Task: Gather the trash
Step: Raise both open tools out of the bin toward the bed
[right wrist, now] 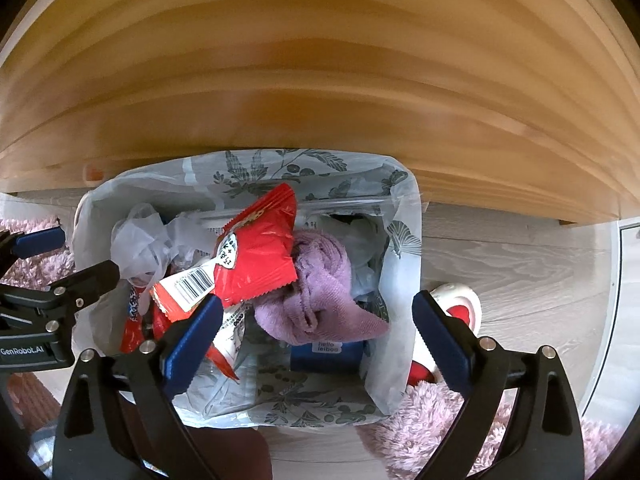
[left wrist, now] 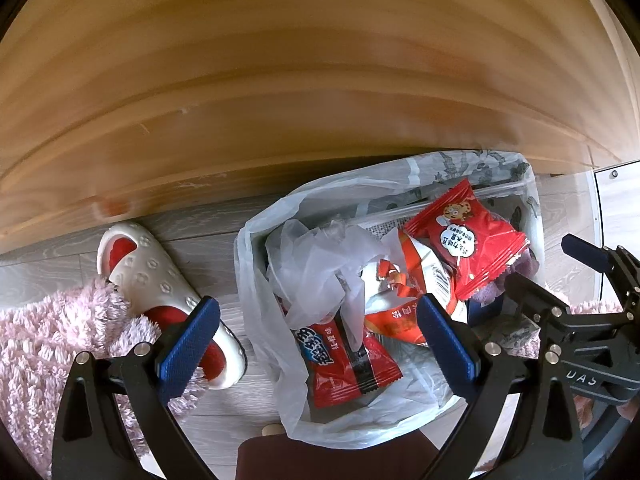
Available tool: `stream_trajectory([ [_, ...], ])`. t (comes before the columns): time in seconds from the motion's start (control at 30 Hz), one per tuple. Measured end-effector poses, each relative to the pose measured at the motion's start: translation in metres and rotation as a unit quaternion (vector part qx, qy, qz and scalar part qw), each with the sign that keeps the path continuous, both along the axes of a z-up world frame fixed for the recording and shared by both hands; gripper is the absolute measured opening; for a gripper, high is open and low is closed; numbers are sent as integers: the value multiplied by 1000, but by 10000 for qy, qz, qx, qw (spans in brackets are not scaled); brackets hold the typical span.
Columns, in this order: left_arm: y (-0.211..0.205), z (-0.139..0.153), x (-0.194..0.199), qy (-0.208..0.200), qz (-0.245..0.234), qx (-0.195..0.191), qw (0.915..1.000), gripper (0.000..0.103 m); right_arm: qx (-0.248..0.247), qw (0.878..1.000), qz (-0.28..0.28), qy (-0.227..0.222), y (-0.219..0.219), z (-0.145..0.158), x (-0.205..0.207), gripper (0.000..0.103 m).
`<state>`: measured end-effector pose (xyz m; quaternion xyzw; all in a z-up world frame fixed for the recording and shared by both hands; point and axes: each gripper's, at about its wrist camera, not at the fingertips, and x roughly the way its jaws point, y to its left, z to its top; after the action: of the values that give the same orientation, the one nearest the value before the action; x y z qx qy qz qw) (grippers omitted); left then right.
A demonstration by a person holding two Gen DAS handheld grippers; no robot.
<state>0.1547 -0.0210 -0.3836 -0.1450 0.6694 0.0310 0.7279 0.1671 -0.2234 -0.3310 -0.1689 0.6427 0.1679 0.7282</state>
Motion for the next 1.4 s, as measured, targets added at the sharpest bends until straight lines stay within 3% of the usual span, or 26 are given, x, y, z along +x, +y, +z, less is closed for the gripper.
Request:
stream_trajectory([
  [0.7,0,32,-3,-460,80,15,9989,95,209,9989,-67,-403,-3,24,-4,91],
  [1.13,4,80,-14,-1358,100,-62,9907,95,685,9933,-20,-926,-9,63,-13,91],
  [1.4,-2,119,-27,-2052,-170,117,9785,95,955,9845,55,-1470,-12,91,-23,91],
])
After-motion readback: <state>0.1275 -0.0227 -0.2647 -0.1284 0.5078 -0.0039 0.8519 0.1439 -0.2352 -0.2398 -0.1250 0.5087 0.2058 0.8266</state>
